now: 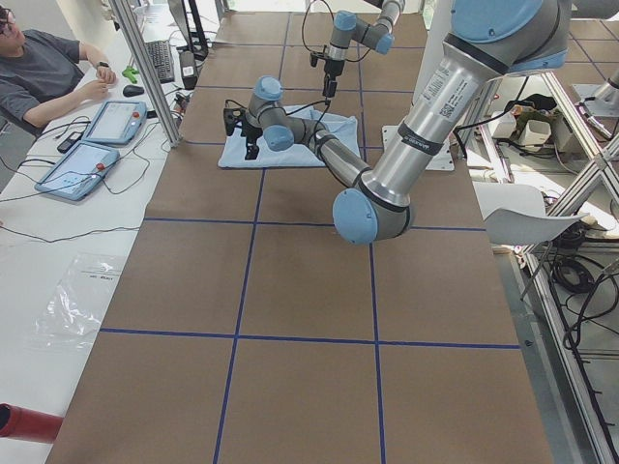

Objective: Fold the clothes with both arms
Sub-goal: 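Release and raise the left gripper while the right gripper moves to the near edge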

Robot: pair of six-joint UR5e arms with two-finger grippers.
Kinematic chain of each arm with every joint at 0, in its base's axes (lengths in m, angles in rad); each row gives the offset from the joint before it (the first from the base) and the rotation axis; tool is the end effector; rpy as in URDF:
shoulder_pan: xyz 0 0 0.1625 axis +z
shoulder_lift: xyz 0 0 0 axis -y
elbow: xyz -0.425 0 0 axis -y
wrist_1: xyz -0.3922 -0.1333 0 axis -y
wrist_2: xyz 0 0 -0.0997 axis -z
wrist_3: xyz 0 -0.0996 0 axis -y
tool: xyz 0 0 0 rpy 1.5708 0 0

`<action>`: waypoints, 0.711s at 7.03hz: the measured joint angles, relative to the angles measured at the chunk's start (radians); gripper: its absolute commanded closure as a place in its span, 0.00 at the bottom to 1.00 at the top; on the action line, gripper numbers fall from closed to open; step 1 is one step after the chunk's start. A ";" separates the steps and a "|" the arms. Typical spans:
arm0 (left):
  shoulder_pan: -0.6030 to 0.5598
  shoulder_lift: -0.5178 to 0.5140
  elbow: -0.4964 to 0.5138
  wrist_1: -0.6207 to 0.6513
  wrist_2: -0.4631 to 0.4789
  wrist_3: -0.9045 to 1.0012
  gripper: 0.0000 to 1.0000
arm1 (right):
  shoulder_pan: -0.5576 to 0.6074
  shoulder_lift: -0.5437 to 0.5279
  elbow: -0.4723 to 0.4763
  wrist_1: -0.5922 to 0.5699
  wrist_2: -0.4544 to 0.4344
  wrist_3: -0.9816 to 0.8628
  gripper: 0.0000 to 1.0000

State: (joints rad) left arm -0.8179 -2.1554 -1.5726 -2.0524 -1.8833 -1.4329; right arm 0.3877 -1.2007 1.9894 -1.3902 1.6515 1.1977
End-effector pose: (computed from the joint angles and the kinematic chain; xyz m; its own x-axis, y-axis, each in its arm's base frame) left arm 0.3984 -0.5754 0.2582 0.3965 -0.2318 -0.8883 0.4600 0.8875 -0.0263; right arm -0.4789 -0.3309 0.2545 0.6028 -0.1463 0.7844 -0.1027 0.9607 0.2580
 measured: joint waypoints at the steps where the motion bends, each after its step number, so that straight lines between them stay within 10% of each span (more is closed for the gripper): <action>1: 0.001 0.027 -0.036 0.005 -0.010 0.002 0.00 | -0.051 0.041 -0.027 -0.055 -0.081 -0.044 0.00; 5: 0.008 0.043 -0.054 0.010 -0.015 0.001 0.00 | -0.167 0.052 -0.100 -0.089 -0.249 -0.142 0.00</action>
State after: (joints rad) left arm -0.8095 -2.1126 -1.6268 -2.0422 -1.8986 -1.4315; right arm 0.2208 -1.1488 1.8893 -1.4793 1.4024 1.0558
